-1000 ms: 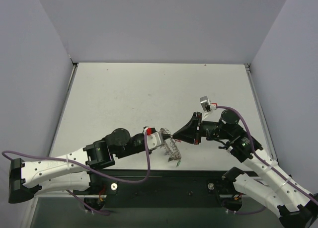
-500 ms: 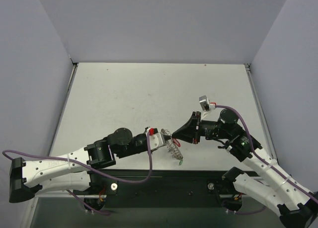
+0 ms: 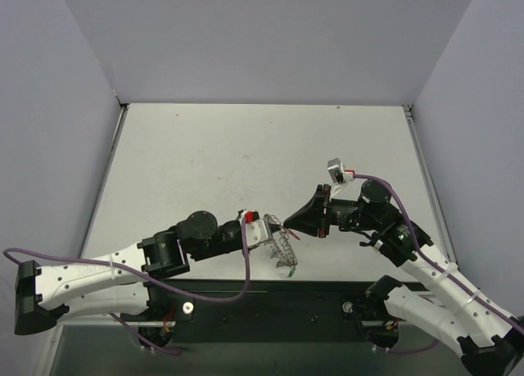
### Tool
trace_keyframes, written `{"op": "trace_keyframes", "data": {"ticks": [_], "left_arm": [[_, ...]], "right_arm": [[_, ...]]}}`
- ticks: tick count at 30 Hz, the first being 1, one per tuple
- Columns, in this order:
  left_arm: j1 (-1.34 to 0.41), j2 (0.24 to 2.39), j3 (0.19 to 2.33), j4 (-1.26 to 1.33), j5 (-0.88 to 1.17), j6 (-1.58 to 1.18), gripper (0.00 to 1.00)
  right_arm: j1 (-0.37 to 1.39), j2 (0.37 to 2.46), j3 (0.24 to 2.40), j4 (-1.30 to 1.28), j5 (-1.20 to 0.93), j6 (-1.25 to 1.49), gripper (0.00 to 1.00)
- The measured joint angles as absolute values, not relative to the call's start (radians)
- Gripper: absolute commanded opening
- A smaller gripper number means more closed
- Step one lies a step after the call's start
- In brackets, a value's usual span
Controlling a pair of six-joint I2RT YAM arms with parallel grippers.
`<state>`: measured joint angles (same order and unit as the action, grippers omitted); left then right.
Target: Put the keys on the keyring
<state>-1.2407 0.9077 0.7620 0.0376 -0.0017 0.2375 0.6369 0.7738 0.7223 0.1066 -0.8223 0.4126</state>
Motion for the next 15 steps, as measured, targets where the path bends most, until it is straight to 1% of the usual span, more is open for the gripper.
{"op": "trace_keyframes", "data": {"ticks": [15], "left_arm": [[-1.24,0.898,0.761,0.033,-0.002,0.218,0.0]], "right_arm": [[0.637,0.766,0.722,0.096,-0.801,0.409,0.0]]}}
